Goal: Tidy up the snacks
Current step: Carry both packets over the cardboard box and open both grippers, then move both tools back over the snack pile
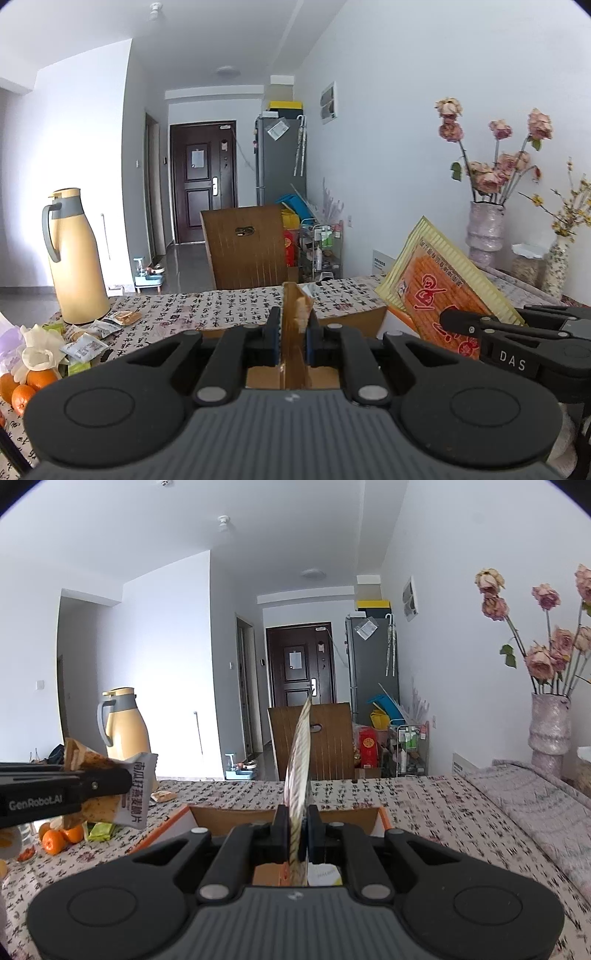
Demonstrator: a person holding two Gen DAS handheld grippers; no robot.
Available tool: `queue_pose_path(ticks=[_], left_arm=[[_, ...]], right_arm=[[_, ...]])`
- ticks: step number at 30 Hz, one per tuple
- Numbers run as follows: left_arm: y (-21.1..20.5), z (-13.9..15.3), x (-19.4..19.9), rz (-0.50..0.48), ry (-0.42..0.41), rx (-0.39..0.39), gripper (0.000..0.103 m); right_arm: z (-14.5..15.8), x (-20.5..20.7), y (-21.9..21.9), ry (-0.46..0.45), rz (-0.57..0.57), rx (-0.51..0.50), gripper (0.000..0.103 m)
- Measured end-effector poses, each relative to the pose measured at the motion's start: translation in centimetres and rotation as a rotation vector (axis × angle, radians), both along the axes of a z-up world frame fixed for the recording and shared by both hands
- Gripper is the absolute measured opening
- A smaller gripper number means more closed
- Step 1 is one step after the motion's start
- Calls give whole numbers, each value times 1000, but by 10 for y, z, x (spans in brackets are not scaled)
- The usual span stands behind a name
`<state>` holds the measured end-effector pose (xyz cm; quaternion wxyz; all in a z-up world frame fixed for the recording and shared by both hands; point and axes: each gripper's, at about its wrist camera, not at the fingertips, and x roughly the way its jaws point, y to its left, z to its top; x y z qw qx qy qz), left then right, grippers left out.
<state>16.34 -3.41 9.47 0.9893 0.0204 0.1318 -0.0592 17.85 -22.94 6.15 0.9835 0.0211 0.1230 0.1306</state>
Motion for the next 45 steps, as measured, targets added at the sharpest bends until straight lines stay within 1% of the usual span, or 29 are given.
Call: queue_pose_path(ticks=[5,8,12,18,24,29,30,31,32,33,34,35,37,39,40,41,45], left_arm=[[8,-3,26,23,19,-22,12],[13,-7,41,24,24,-41,12],[20,-17,56,32,37,-63,12],[30,-35,80,53,90,-67,13],[37,-55,97,56,151,-71,13],[37,-62,99,56,168,-70,13],[38,-63,98,60,168,-73,15],[39,-63,97,68,166,-76,21],[40,-62,97,73,163,-85,40],[40,-60,95,83,153,-92,69],[41,-59,93,100,136,-95,82],[41,-58,91,118,123,-94,103],[41,-55,88,134,101,-88,103],[41,-55,87,132,103,-89,103],[41,-56,88,140,108,-87,103],[42,-56,89,146,111,-88,103],[44,-56,91,160,117,-103,103]], right_arm=[[3,28,9,8,8,-19,9],[-1,44,15,26,12,-19,9],[-13,66,18,59,12,-5,9],[-35,92,18,105,1,6,9],[-52,102,17,148,-2,12,9],[-58,105,17,166,4,9,9],[-58,105,17,167,3,9,9],[-58,106,16,171,2,9,13],[-58,106,16,174,-2,10,15],[-58,106,16,173,-13,10,16],[-58,107,14,175,-18,12,30],[-58,107,13,176,-21,18,49],[-57,105,11,161,-39,18,65],[-56,103,10,149,-52,18,75],[-56,103,10,149,-55,21,84],[-56,104,9,149,-62,21,91],[-56,105,6,151,-84,31,93]])
